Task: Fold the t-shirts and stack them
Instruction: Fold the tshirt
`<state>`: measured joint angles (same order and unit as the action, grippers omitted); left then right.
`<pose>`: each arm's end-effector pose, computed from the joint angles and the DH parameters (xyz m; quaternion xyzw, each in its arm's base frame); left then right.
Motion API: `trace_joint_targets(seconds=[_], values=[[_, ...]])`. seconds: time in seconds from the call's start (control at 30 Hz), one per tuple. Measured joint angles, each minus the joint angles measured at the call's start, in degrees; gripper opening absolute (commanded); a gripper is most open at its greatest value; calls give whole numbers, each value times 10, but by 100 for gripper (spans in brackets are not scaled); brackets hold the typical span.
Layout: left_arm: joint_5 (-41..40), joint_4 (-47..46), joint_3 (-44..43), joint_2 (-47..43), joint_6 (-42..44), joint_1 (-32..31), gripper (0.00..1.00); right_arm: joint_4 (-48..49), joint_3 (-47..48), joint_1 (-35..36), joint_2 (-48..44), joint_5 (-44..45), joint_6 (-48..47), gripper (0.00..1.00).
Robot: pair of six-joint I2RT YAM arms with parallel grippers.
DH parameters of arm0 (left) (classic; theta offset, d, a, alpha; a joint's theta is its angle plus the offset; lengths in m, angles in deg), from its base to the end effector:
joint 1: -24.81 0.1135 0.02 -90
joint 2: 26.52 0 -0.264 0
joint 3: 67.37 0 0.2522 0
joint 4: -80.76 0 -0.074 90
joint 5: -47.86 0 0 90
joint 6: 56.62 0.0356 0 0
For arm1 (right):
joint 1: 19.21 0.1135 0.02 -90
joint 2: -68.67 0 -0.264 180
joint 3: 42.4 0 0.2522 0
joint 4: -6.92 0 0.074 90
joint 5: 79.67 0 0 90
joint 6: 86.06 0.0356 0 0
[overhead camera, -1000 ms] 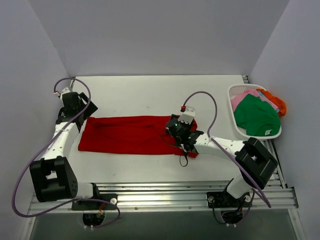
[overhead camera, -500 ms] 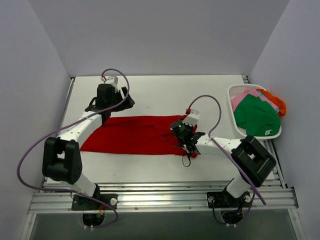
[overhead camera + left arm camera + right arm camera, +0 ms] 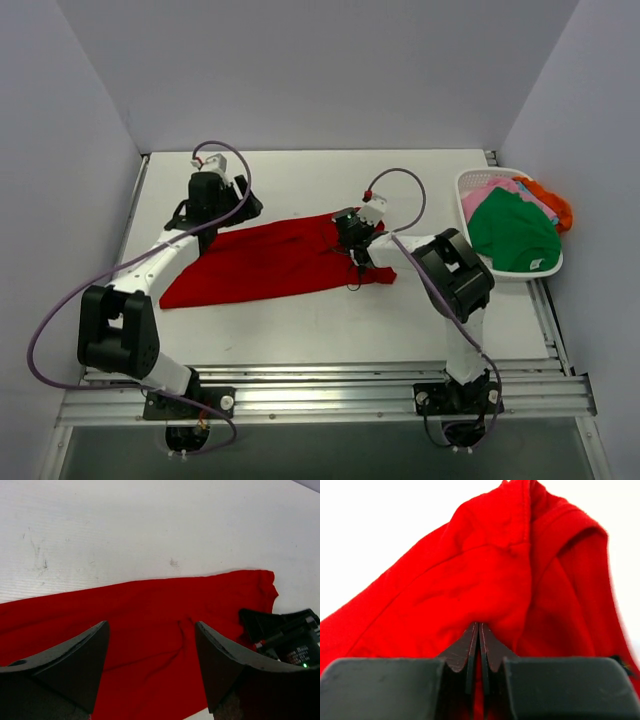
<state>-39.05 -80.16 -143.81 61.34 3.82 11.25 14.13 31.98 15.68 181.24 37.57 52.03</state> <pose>0.3415 -0.0843 0.2718 -0.1075 0.8613 -0.2041 0.4527 0.3457 0.2212 0.1470 0.2124 0.8269 0.1636 0.4944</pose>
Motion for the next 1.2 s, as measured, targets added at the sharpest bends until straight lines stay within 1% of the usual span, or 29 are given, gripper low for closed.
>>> trace_joint_targets(seconds=[0.1,0.17,0.37,0.43,0.5,0.53,0.57,0.6,0.63,0.67,0.7,0.73,0.83,0.93,1.0,1.1,1.2], values=[[-8,0,6,-15,-3,0,77,-1,71,-14,50,-24,-7,0],[-13,1,6,-22,-5,0,76,-6,139,-24,95,-48,-12,0],[-35,9,10,-59,-15,-3,76,-21,434,-60,284,-163,-18,0],[-48,12,14,-75,-15,-7,76,-10,542,-70,356,-209,-16,3],[-61,15,19,-92,-15,-10,76,9,643,-80,427,-250,-4,17],[-68,18,22,-99,-15,-11,76,34,685,-83,460,-270,2,27],[-75,22,24,-105,-15,-12,76,62,717,-88,490,-289,13,57],[-80,26,26,-110,-14,-14,76,92,735,-92,512,-306,24,70],[-87,30,27,-113,-13,-14,75,147,745,-97,525,-330,32,84],[-92,33,30,-116,-13,-16,75,184,746,-98,528,-344,38,99],[-96,37,33,-120,-12,-16,75,225,734,-99,525,-356,42,100],[-100,41,36,-122,-12,-17,75,278,694,-101,510,-368,44,100],[-106,49,50,-136,-11,-20,75,384,523,-101,430,-386,41,100],[-109,54,55,-148,-10,-22,75,426,378,-101,336,-396,28,100],[-110,55,58,-159,-10,-23,75,436,303,-100,261,-398,20,100],[-116,57,64,-184,-11,-26,75,457,209,-95,125,-392,4,100],[-120,57,72,-213,-12,-28,75,467,137,-80,-32,-357,-34,100]])
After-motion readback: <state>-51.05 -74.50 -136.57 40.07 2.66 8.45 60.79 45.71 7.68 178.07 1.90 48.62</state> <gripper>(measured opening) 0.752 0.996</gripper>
